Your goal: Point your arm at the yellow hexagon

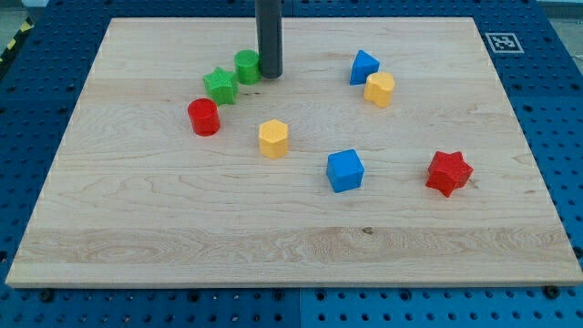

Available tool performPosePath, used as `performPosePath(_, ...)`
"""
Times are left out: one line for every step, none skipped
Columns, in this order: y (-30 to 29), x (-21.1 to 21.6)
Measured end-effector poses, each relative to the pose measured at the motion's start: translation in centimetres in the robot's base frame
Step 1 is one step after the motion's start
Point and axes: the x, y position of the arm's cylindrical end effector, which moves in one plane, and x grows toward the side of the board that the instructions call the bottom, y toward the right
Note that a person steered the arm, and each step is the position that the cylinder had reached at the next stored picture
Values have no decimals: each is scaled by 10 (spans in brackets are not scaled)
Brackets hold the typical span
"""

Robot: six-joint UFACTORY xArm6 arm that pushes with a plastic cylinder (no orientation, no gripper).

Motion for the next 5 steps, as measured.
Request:
performPosePath(-13,0)
performPosePath(-26,0)
performPosePath(-25,0)
performPosePath(11,21)
performPosePath(42,47)
